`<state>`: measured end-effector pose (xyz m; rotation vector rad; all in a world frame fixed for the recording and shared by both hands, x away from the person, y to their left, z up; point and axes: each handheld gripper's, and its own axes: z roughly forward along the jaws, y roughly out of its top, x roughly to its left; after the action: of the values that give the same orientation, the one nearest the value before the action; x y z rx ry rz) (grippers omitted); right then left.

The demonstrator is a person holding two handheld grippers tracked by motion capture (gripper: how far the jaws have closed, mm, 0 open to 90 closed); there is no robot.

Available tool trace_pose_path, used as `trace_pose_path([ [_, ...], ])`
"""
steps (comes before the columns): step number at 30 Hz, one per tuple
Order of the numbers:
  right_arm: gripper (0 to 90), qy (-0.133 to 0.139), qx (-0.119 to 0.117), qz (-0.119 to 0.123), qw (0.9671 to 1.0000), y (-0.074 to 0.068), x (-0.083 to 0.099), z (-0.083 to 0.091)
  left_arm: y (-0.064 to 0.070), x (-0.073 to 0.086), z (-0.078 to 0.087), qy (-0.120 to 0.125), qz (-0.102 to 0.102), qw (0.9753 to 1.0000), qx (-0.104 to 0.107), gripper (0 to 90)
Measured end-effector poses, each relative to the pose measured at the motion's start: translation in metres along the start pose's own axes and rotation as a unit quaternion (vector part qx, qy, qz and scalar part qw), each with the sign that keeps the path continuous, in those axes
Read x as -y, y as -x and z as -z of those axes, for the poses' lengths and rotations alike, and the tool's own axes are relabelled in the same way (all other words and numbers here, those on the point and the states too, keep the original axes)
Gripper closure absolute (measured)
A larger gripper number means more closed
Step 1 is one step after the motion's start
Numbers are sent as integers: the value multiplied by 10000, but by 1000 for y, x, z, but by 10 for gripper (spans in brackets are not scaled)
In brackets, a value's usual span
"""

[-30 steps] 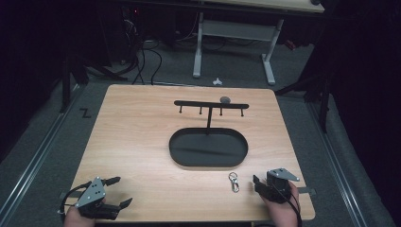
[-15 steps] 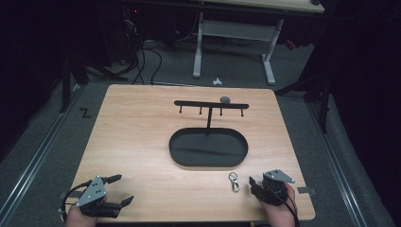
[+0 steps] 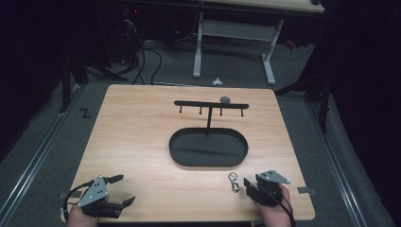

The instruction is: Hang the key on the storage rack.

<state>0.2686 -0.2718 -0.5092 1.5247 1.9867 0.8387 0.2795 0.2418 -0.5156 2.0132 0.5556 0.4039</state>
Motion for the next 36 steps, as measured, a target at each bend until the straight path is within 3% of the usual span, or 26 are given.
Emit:
trace_pose_path([
  [5,465,88,-162,167,9997,-14,-2,5,-2,0,0,17,53,10000,-9,153],
  [16,580,-30,-539,440,9976,-35,-3,6,-3,-1,-3,7,42,10000,27,153],
  [22,605,-301,-490,686,9960,-44,2,-2,-3,-2,-5,22,33,10000,38,153],
  [29,560,-416,-395,682,9960,-44,3,-9,-3,-3,-7,16,4,10000,68,153],
  [36,530,-501,-525,626,9954,-45,1,-12,-2,-2,-6,6,18,10000,98,153],
])
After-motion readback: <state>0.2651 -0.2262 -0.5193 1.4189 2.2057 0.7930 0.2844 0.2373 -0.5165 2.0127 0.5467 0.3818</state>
